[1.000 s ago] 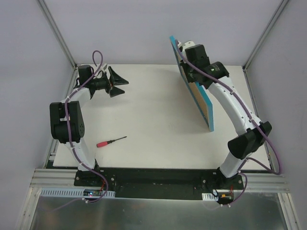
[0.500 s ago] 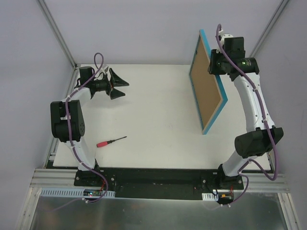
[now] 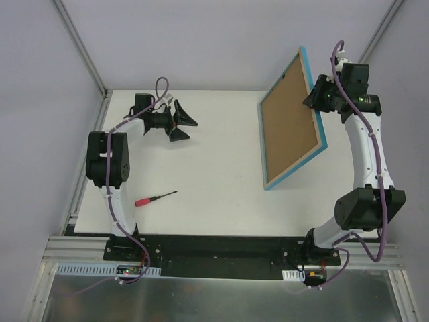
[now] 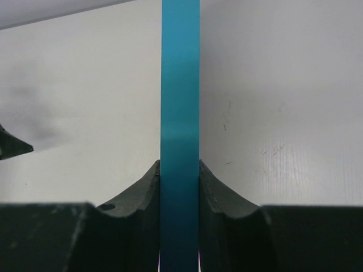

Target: Take the photo out of the frame

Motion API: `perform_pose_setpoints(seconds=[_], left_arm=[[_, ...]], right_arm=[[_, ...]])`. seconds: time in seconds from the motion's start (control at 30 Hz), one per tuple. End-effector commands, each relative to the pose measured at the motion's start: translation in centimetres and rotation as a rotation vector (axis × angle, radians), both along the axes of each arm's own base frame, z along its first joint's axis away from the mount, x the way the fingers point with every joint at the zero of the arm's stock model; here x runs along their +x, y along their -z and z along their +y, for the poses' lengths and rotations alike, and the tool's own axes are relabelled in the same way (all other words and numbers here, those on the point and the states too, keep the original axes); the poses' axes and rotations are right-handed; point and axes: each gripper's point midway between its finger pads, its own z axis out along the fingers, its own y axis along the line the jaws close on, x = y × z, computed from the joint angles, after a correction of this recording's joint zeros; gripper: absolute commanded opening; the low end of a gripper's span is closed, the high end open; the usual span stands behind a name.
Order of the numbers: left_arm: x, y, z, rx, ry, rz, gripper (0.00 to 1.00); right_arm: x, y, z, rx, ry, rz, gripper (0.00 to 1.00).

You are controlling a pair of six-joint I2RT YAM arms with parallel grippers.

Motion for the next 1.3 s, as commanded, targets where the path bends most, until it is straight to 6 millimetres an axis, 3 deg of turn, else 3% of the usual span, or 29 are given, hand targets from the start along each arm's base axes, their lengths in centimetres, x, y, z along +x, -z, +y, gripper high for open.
perform_pose_setpoints(seconds=[0.0,0.27,0.47,0.9,1.27], left_arm=[[1.1,-0.1,-1.8,0.024,0.041,-0.056,0.99],[1.0,1.5,-5.8,0.024,0.127,-0.037,0.99],[0.8,4.6,-7.6,0.034,0.162,0.018,0.99],[1.2,7.7,-7.9,0.072,0.162,0.038,0.99],[0.9,8.2,-8.1,0.082,0.165,0.038,0.99]], right_arm=[[-1.8,1.5,1.4,0.081,-0.065,0.067,0.01],[-2.1,2.3,1.4,0.165,-0.087,0.070,0.01],[-2.5,3.9,2.1,0.237,-0.136,0.072,0.01],[-2.7,7.8,3.0,0.339,-0.197,0.073,0.01],[-3.2,11.1,3.8,0.404,-0.217,0.120,0.01]])
